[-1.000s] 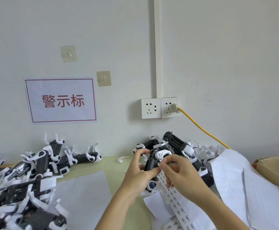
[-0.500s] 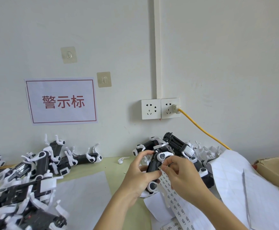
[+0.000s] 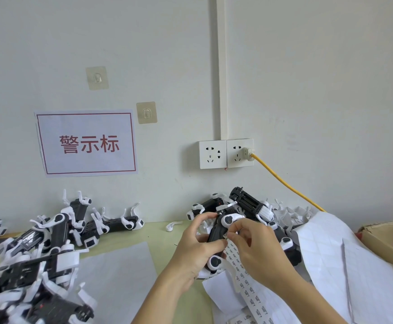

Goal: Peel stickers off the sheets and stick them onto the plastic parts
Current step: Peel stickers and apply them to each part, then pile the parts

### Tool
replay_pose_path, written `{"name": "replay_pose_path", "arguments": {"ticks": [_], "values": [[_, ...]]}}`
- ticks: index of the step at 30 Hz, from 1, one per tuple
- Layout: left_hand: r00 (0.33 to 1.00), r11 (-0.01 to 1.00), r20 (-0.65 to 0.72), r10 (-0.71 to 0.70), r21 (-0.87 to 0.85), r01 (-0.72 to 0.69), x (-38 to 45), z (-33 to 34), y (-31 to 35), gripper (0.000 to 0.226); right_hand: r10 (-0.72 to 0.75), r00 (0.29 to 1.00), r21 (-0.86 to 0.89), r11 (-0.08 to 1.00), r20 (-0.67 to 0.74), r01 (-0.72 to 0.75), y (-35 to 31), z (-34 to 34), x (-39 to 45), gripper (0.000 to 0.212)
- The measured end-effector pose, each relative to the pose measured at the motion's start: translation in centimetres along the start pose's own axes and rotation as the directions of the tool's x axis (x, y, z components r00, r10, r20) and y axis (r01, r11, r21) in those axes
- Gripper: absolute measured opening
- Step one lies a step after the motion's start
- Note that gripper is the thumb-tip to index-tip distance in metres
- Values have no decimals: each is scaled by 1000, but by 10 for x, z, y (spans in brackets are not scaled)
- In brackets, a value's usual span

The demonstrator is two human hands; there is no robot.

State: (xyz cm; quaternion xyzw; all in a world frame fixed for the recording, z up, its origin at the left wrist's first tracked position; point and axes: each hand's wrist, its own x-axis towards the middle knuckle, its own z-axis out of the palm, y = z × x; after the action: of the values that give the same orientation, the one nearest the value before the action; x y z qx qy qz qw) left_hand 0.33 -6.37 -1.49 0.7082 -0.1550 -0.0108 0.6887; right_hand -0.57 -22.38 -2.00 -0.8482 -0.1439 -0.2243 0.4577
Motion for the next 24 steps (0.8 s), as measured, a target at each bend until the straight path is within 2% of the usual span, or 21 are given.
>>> {"name": "replay_pose_path", "arguments": {"ticks": [17, 24], "values": [[1000, 1000, -6, -18, -14, 18, -3, 3, 3, 49, -21, 1000, -58, 998, -8, 20, 2, 0, 0, 23], [1000, 999, -15, -23, -49, 22, -1, 3, 2, 45, -49, 998, -166, 985, -25, 45, 0, 0, -2, 21]]}}
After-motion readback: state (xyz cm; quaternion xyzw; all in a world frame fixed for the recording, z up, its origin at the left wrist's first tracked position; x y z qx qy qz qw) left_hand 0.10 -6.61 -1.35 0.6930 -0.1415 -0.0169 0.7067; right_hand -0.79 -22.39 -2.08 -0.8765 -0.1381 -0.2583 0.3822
